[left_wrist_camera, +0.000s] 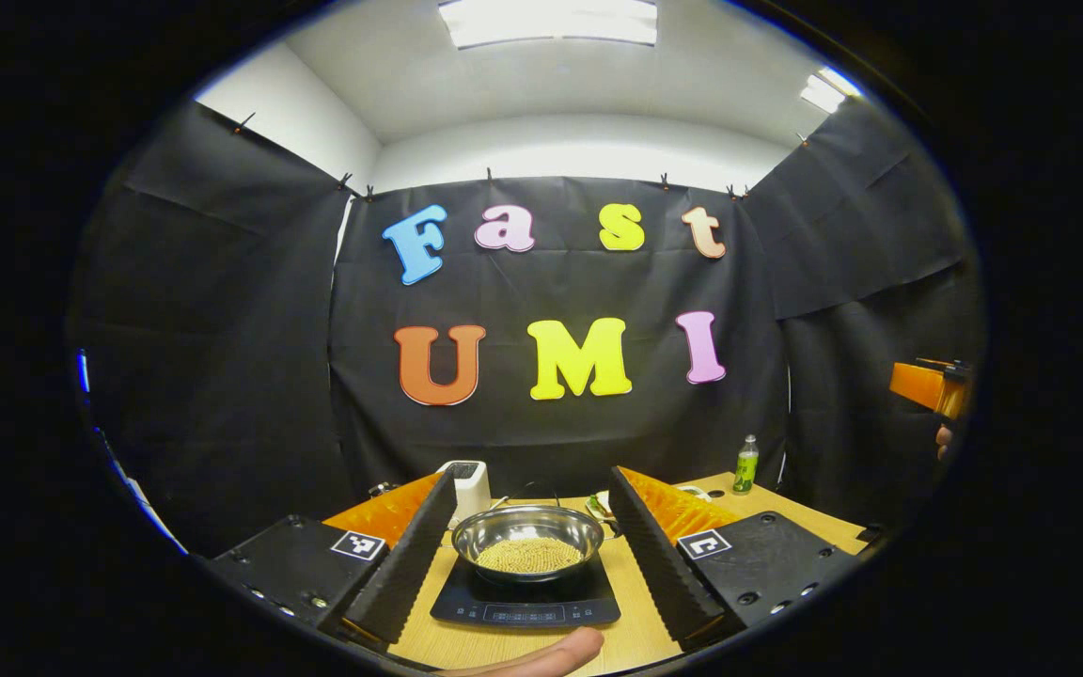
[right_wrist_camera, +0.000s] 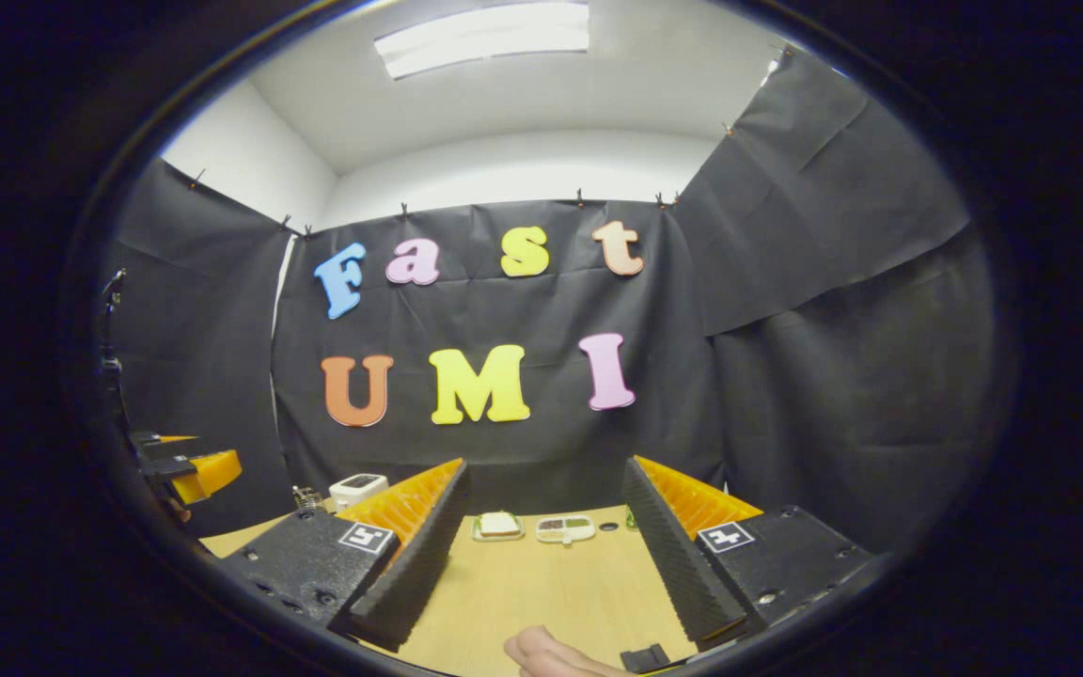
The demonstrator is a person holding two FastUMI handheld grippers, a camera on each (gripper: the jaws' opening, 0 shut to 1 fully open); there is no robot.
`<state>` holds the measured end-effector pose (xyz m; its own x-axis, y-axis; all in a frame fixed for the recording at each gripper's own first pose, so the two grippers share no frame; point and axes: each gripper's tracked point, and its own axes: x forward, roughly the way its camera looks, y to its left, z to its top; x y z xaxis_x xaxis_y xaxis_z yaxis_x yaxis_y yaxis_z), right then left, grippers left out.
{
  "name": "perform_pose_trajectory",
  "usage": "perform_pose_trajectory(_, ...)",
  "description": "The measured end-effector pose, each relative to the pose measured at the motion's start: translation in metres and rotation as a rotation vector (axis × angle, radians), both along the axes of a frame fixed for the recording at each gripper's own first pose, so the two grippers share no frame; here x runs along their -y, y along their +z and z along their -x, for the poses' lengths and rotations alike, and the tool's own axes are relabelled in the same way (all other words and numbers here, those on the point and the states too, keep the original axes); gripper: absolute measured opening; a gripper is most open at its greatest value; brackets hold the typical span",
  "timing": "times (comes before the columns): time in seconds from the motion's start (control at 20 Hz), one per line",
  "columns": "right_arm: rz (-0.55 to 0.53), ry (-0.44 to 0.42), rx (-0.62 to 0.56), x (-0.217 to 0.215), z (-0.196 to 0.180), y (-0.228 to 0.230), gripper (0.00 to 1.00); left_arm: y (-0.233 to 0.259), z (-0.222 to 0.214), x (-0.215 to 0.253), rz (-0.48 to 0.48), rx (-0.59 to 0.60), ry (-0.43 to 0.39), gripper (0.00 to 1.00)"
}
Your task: First push the handle of the pot to place it horizontally, then grasp the pot with both hands and set it on the induction cooktop.
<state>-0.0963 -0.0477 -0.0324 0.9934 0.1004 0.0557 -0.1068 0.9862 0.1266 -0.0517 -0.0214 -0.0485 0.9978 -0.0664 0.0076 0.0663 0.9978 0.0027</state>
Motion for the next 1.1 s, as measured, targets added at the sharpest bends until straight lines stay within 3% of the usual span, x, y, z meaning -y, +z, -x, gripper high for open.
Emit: perform_pose_trajectory(1.1, 0.020, 0.038, -0.031, -0.009, 0.006, -0.018, 0.99, 0.000, 0.011, 0.014, 0.002, 0.020, -0.051, 0.97)
